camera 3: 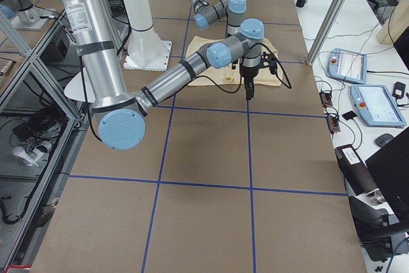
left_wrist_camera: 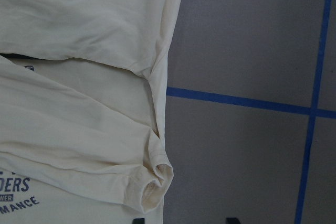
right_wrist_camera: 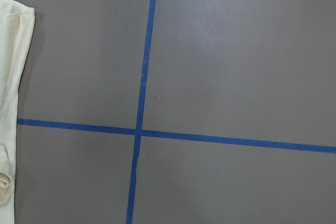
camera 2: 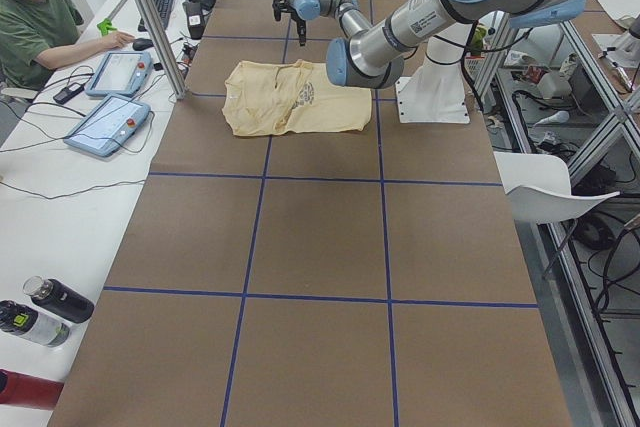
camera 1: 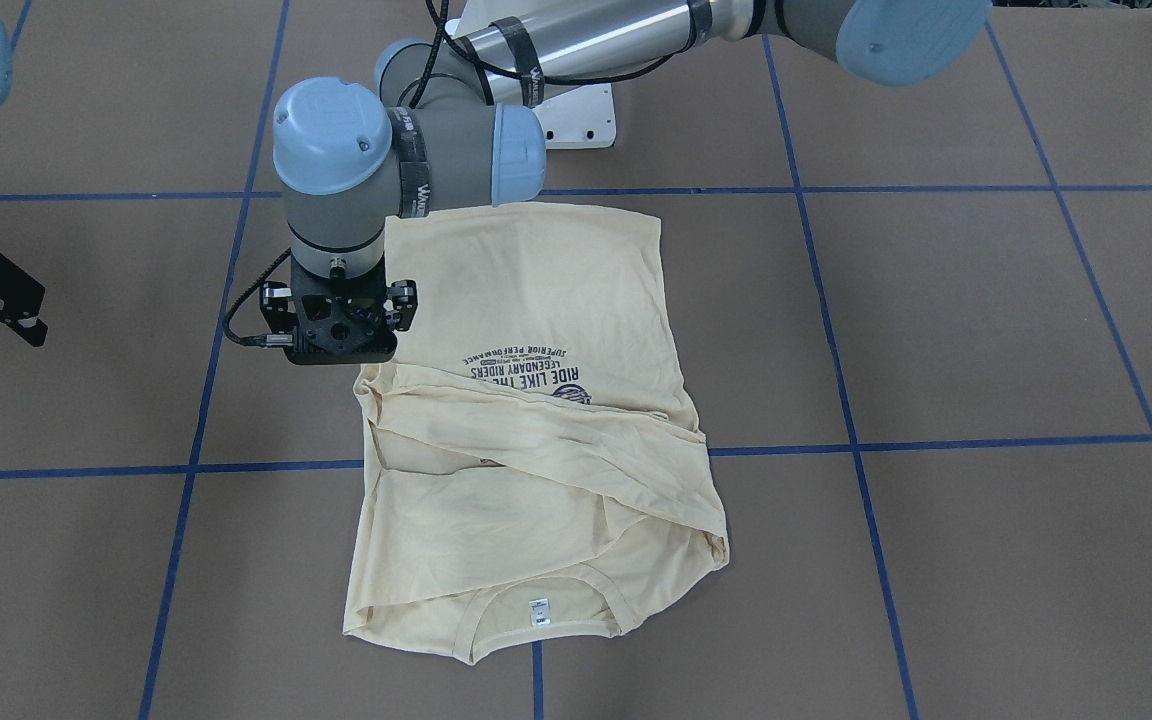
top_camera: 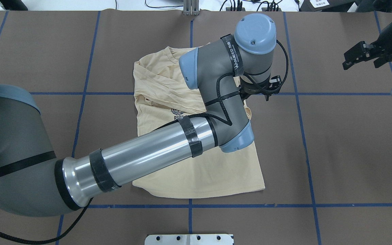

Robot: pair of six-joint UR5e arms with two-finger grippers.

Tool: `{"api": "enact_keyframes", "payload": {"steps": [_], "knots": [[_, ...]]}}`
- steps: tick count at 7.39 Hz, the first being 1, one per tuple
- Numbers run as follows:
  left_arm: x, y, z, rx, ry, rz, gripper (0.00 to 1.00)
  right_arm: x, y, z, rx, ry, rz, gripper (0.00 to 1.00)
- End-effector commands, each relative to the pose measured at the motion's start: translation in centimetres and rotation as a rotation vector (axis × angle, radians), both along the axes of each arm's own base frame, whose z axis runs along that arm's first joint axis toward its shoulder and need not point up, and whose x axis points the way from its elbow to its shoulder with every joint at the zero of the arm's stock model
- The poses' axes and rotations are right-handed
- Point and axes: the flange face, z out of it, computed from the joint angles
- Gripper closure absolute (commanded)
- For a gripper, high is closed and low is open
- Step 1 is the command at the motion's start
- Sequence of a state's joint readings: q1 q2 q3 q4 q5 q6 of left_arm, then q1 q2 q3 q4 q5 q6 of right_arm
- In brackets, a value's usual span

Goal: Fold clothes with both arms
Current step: 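Release the sleeve with the left gripper while the right gripper moves to the hem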

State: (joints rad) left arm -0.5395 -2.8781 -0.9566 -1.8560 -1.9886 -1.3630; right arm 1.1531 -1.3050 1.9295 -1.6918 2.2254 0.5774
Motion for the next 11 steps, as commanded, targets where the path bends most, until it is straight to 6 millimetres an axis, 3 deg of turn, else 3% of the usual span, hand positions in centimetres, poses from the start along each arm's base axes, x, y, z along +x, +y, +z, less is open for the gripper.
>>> {"api": "enact_keyframes", "payload": {"steps": [1, 2, 3, 5, 6, 8, 9, 11], "knots": [[-5.2, 3.1, 6.9, 0.099, -0.015, 0.068, 0.00, -3.5, 1.8, -2.1, -0.032, -0.049, 0.039, 0.00], [-8.5, 5.1, 10.4, 0.118, -0.039, 0.088, 0.00, -5.8, 2.8, -2.8, -0.046, -0.084, 0.069, 0.00], [-12.1, 7.2, 14.3, 0.150, -0.033, 0.102, 0.00, -9.5, 4.9, -3.7, -0.050, -0.093, 0.099, 0.00], [-19.3, 11.9, 21.4, 0.242, -0.033, 0.159, 0.00, -16.2, 10.5, -5.9, -0.076, -0.092, 0.149, 0.00], [-20.6, 13.1, 23.4, 0.249, -0.031, 0.166, 0.00, -18.7, 14.0, -6.5, -0.088, -0.094, 0.150, 0.00], [-20.4, 16.1, 29.0, 0.298, 0.002, 0.157, 0.00, -23.9, 20.7, -6.9, -0.094, -0.077, 0.179, 0.00], [-19.6, 17.8, 30.7, 0.300, -0.010, 0.147, 0.00, -25.5, 22.5, -6.9, -0.089, -0.070, 0.174, 0.00], [-17.1, 21.6, 31.0, 0.169, -0.008, 0.120, 0.00, -26.4, 23.7, -6.9, -0.091, -0.070, 0.164, 0.00]]}}
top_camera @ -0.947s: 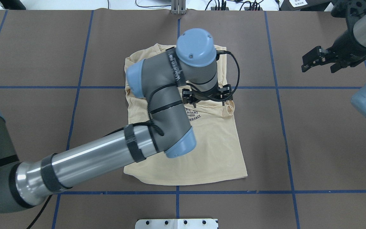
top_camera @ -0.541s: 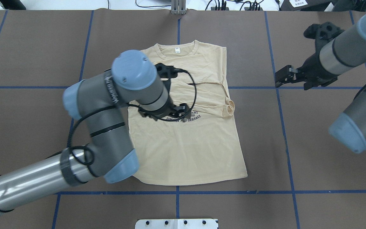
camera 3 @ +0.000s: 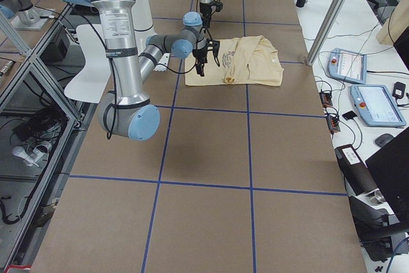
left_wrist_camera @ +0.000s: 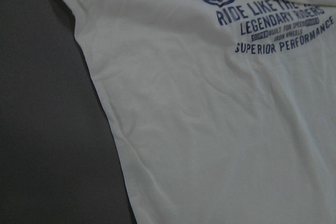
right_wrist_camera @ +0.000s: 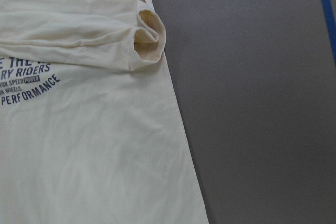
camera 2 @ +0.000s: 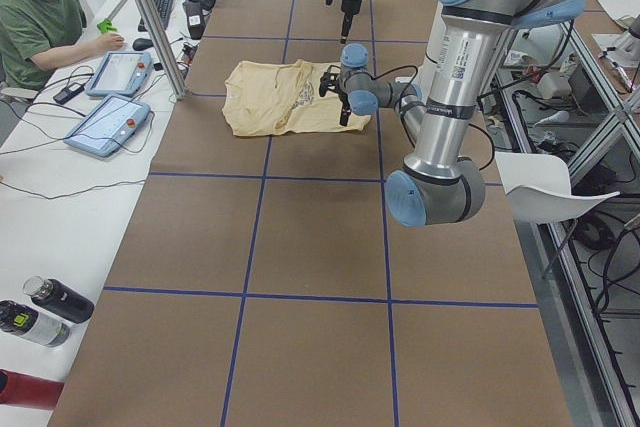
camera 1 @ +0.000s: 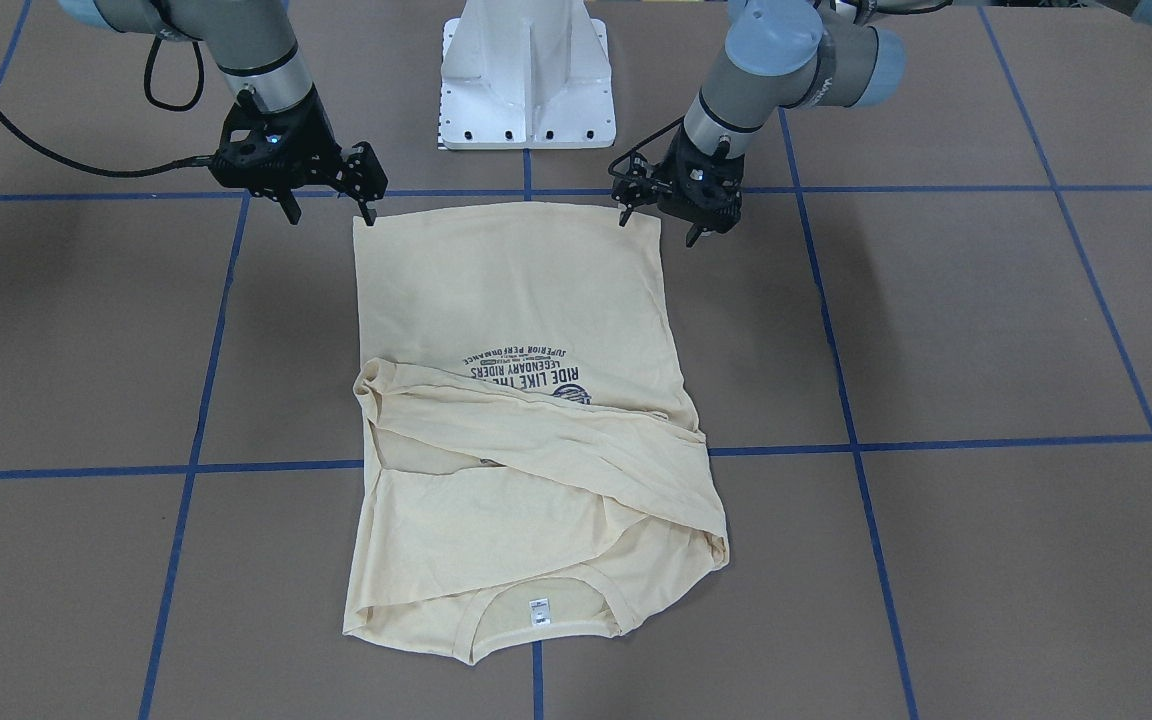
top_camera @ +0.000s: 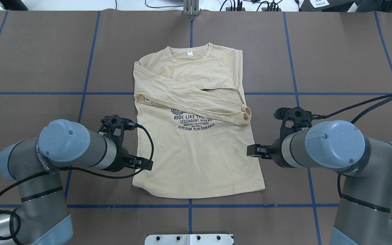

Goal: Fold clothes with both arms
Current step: 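Release the sleeve with the left gripper while the right gripper moves to the hem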

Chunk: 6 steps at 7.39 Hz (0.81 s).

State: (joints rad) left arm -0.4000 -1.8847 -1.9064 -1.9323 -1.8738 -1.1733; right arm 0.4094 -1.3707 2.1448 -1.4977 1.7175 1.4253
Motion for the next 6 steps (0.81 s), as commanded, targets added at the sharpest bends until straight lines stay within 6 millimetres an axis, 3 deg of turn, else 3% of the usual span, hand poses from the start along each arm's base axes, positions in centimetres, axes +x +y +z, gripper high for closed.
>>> {"api": "enact_keyframes", "payload": {"steps": [1, 2, 3, 6], "knots": [[2.05, 3.13, 0.62, -0.094, -0.007, -0.032, 0.11, -0.93, 1.18, 0.00, 0.010, 0.005, 0.000, 0.00], [2.61, 3.61, 0.94, -0.117, -0.014, -0.032, 0.24, -0.93, 1.18, 0.00, 0.010, 0.005, 0.000, 0.00], [2.70, 3.69, 1.02, -0.119, -0.015, -0.031, 0.28, -1.13, 1.36, 0.07, 0.013, 0.008, -0.002, 0.00], [3.00, 3.59, 1.32, -0.120, -0.023, -0.031, 0.29, -1.24, 1.38, 0.14, 0.019, 0.012, 0.003, 0.00]]}}
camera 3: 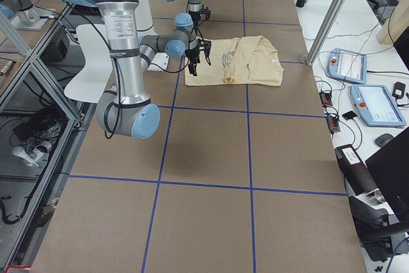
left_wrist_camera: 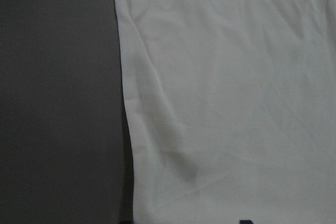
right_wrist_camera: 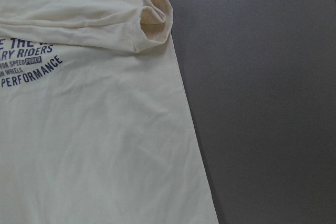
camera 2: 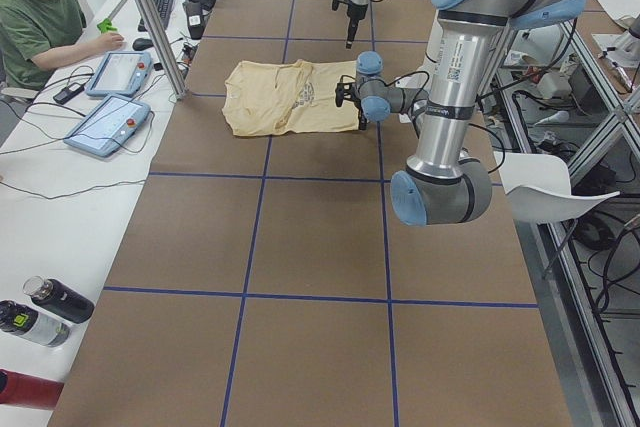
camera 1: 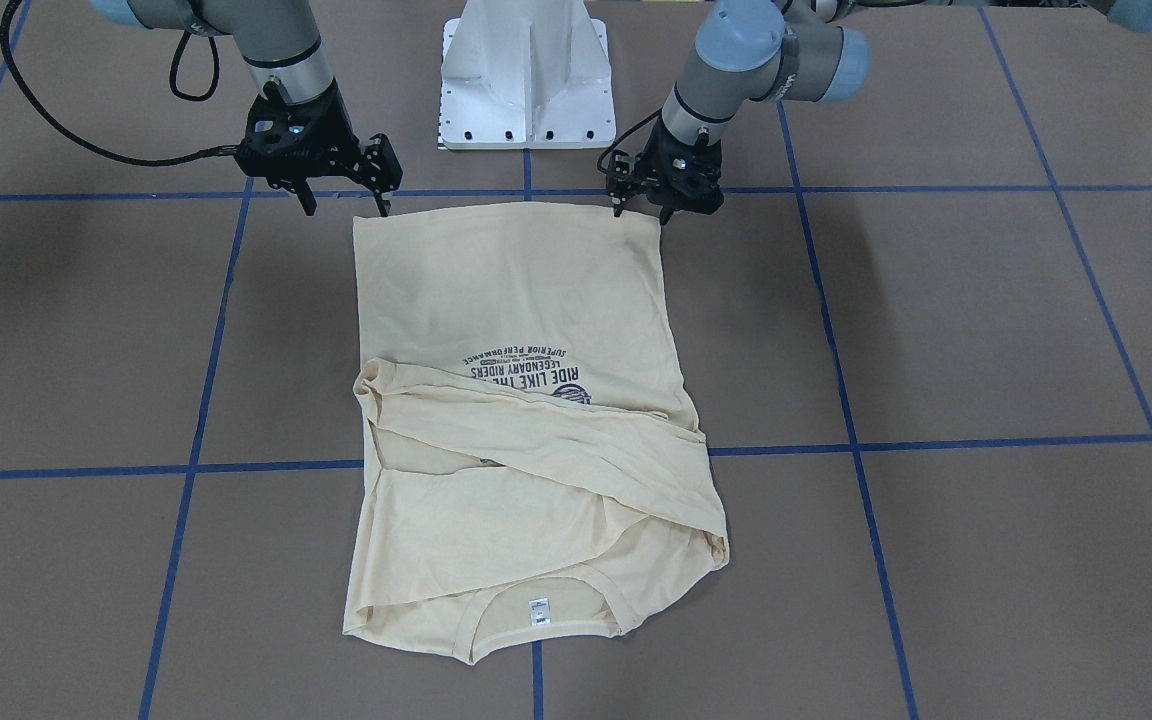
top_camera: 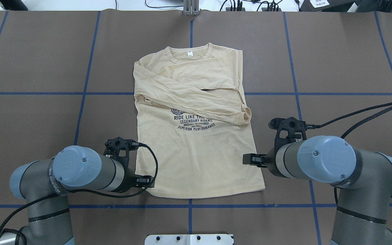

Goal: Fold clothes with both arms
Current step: 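Lower both grippers to the hem corners nearest the robot and grasp them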

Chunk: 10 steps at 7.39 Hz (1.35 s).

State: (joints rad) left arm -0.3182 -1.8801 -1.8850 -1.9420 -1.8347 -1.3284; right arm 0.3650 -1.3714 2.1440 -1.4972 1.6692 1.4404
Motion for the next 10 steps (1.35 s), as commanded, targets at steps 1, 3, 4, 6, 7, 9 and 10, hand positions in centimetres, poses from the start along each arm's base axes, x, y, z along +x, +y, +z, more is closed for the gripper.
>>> {"api": "enact_keyframes", "payload": {"steps": [1, 3, 4, 6, 7, 9, 10], "knots": [[0.7, -0.1, 0.6, -0.004, -0.014, 0.002, 0.29, -0.1, 0.0, 0.0, 0.001, 0.000, 0.000, 0.00], [0.9, -0.2, 1.0, -0.005, -0.021, 0.005, 0.29, -0.1, 0.0, 0.0, 0.002, 0.000, 0.001, 0.00], [1.1, 0.2, 0.9, -0.009, -0.019, 0.010, 0.39, -0.2, 0.1, 0.0, 0.003, 0.001, -0.001, 0.00], [1.0, 0.3, 0.5, -0.006, -0.010, 0.015, 0.92, -0.5, 0.4, 0.2, 0.008, 0.007, -0.002, 0.00], [0.8, 0.4, 0.0, -0.005, 0.001, 0.019, 1.00, -1.0, 0.8, 1.0, 0.015, 0.029, -0.003, 0.00], [0.7, 0.4, -0.3, -0.006, 0.006, 0.018, 1.00, -2.0, 2.1, 1.4, 0.029, 0.037, -0.015, 0.00], [0.8, 0.4, -0.6, -0.005, 0.012, 0.019, 1.00, -3.0, 4.0, 2.8, 0.021, 0.058, 0.012, 0.01]]}}
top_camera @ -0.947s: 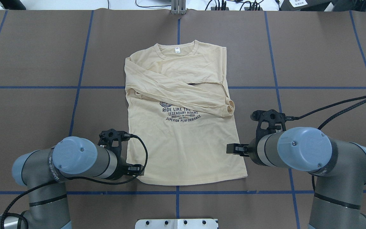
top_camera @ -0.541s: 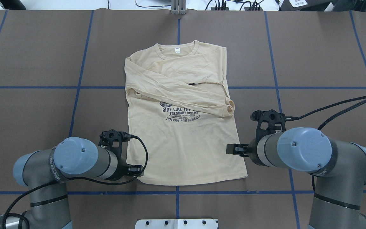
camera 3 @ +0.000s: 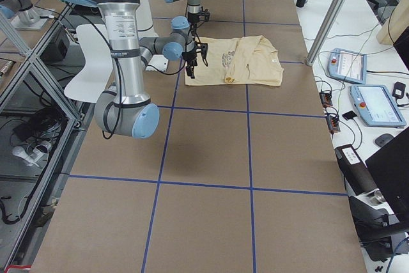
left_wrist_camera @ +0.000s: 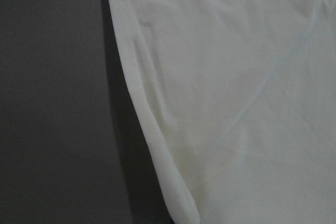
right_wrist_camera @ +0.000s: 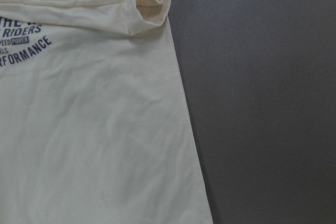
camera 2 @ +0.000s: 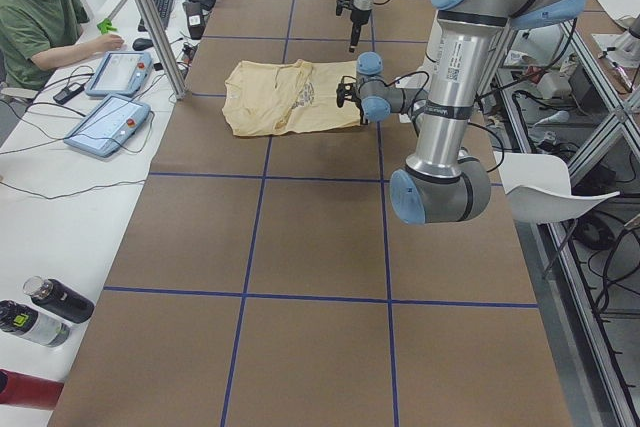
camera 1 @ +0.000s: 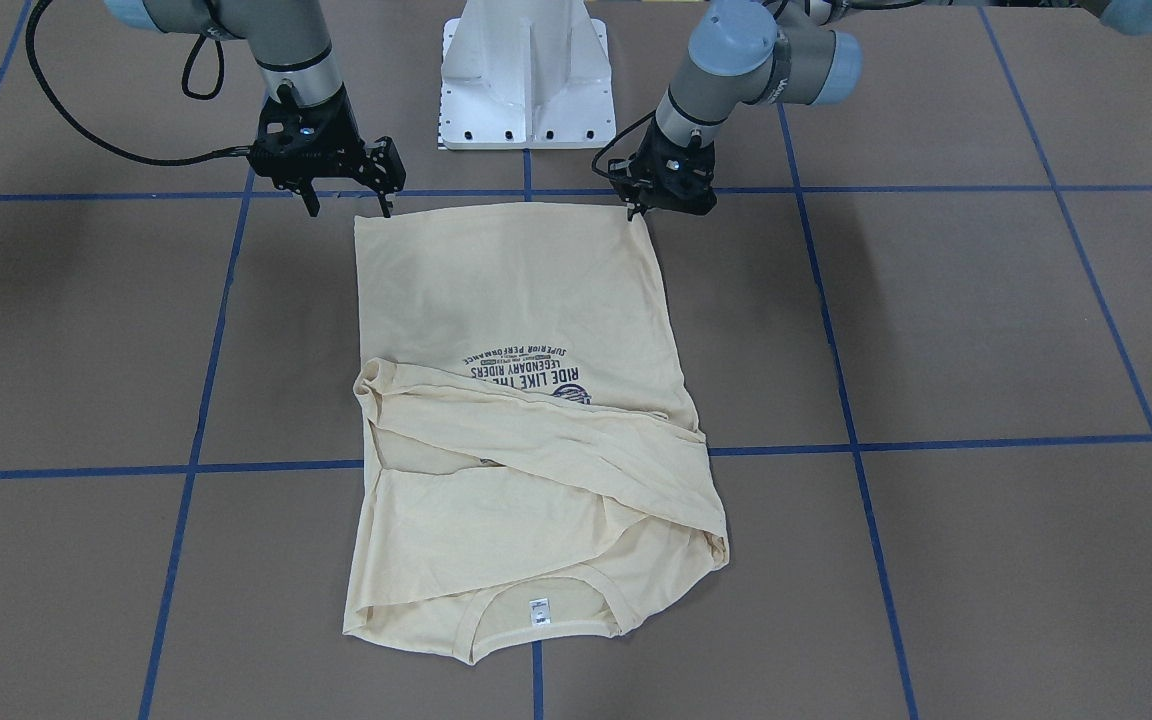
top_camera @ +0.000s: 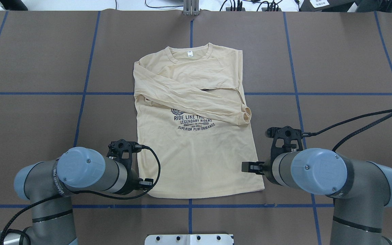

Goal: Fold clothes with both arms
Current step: 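Lower both grippers to the hem corners nearest the robot and grasp them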

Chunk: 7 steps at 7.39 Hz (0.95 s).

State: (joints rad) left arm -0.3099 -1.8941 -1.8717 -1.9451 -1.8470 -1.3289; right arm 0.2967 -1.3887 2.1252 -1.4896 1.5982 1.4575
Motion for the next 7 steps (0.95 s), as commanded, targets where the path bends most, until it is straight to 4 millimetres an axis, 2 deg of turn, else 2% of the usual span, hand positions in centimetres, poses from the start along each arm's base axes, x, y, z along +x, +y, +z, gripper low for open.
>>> {"api": "enact_keyframes", "payload": {"steps": [1, 2, 3, 4, 5, 7], "knots": [[0.1, 0.0, -0.7, 0.002, 0.012, 0.001, 1.00, -1.3, 2.8, 1.4, -0.002, -0.008, 0.036, 0.14], [-0.4, 0.1, -1.6, 0.002, 0.031, -0.003, 1.00, -1.2, 4.2, 3.4, 0.004, 0.001, 0.028, 0.23], [-0.7, 0.2, -2.1, 0.004, 0.041, -0.004, 1.00, -0.7, 4.5, 4.8, 0.023, -0.016, 0.033, 0.33], [-0.9, 0.3, -2.4, 0.005, 0.047, -0.004, 1.00, -1.1, 4.6, 5.3, 0.025, -0.016, 0.033, 0.42], [-0.9, 0.3, -2.4, 0.005, 0.047, -0.003, 1.00, -2.0, 4.6, 5.9, 0.026, -0.001, 0.033, 0.46], [-0.9, 0.3, -2.4, 0.005, 0.047, -0.003, 1.00, -2.3, 4.9, 6.0, 0.031, 0.002, 0.032, 0.48]]}}
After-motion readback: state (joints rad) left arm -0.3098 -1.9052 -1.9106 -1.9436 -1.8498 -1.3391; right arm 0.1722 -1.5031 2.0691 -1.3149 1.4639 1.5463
